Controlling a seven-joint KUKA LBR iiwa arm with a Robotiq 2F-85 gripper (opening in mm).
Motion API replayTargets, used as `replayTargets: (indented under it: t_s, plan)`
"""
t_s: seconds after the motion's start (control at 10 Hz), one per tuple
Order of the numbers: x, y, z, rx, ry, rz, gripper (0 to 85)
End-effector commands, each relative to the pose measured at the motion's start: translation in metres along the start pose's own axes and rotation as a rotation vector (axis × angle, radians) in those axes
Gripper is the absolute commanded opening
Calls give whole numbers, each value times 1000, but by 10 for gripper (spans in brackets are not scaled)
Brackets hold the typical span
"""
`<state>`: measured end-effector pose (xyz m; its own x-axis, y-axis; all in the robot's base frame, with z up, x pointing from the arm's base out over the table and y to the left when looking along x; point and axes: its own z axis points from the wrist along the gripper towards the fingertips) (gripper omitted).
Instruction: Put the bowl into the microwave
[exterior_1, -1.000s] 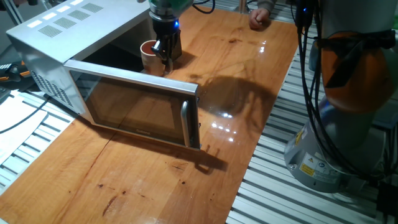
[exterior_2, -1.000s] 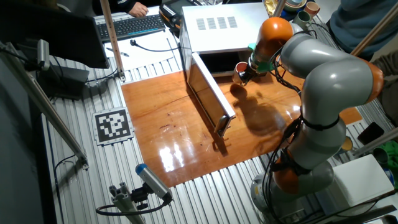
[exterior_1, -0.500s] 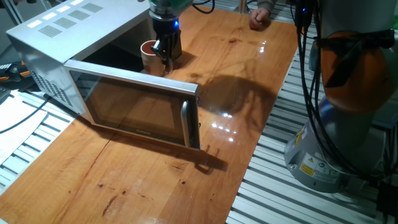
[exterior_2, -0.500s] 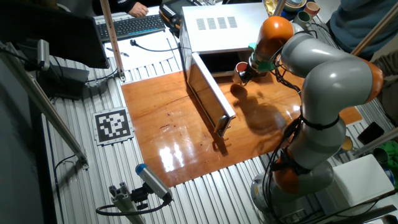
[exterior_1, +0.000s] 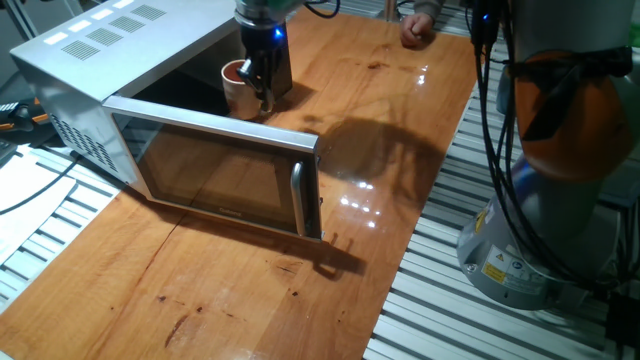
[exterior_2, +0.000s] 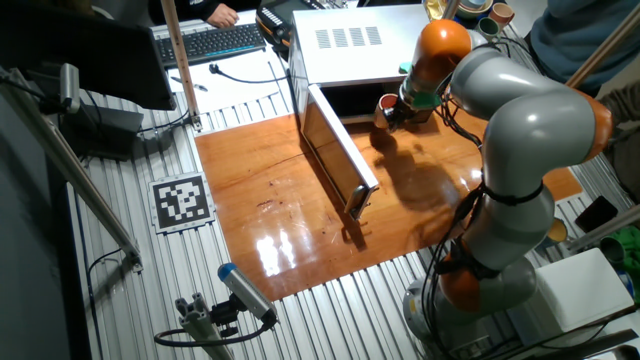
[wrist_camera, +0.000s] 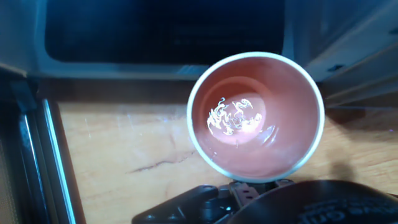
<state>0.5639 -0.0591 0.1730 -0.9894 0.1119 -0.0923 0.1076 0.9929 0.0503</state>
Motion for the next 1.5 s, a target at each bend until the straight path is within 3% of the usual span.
replayTargets:
  t_s: [0.0, 0.5, 1.1, 1.4]
  plan:
    - [-5, 1, -1, -1, 2, 0, 0]
    - [-24, 2, 3, -9, -34, 14, 0]
    - [-33, 1, 4, -12, -83, 34, 0]
    - [-40, 2, 10, -13, -92, 25, 0]
